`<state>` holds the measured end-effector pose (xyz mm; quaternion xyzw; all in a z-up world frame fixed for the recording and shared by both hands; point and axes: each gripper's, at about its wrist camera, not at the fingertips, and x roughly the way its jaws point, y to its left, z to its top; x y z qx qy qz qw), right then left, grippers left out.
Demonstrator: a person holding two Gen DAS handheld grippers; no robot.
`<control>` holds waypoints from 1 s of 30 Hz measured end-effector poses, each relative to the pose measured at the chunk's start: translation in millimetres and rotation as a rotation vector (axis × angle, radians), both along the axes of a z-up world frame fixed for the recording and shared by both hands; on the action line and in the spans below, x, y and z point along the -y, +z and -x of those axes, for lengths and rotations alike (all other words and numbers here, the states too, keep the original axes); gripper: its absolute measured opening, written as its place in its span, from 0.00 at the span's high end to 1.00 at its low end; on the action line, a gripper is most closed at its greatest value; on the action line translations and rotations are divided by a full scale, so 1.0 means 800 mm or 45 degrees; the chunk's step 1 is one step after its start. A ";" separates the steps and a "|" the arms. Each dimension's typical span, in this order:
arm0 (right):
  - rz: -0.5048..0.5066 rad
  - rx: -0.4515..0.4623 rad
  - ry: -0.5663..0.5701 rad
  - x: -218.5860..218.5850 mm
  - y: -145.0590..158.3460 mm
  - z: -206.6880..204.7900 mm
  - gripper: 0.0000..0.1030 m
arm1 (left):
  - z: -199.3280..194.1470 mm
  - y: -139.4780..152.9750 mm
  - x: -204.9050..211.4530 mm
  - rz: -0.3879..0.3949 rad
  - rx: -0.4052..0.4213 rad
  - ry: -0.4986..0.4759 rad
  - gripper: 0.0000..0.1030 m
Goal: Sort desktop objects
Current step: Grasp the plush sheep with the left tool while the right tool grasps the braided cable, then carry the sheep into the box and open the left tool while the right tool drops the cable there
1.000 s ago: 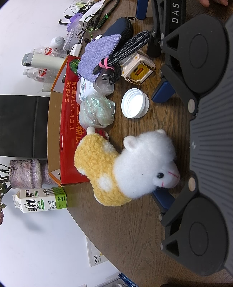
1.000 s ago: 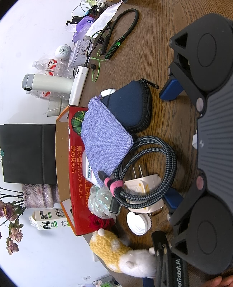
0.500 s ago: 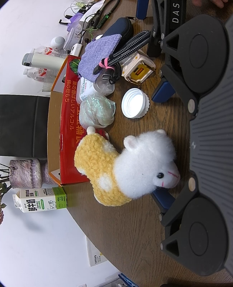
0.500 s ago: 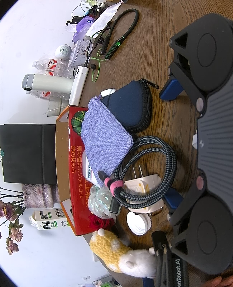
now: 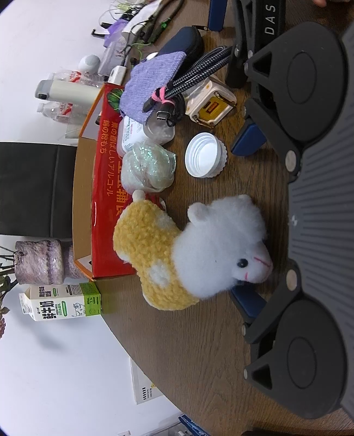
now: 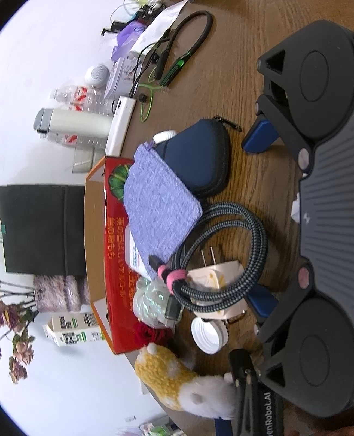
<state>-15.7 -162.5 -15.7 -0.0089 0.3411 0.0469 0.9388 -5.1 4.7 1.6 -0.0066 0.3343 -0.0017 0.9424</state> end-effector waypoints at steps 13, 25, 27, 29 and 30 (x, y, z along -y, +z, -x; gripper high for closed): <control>-0.186 0.161 0.168 0.005 0.045 0.031 0.13 | 0.029 0.052 -0.027 -0.011 0.246 -0.104 0.00; -0.333 0.059 0.159 -0.024 0.032 -0.044 0.73 | -0.046 0.017 -0.075 0.265 0.007 0.102 0.37; -0.351 0.074 0.156 -0.023 0.034 -0.038 0.83 | -0.041 0.021 -0.074 0.249 0.019 0.108 0.41; -0.377 0.122 0.165 -0.016 0.041 -0.026 0.85 | -0.028 0.029 -0.075 0.257 0.050 0.096 0.42; -0.382 0.148 0.168 -0.012 0.046 -0.019 0.85 | -0.020 0.036 -0.075 0.256 0.074 0.083 0.42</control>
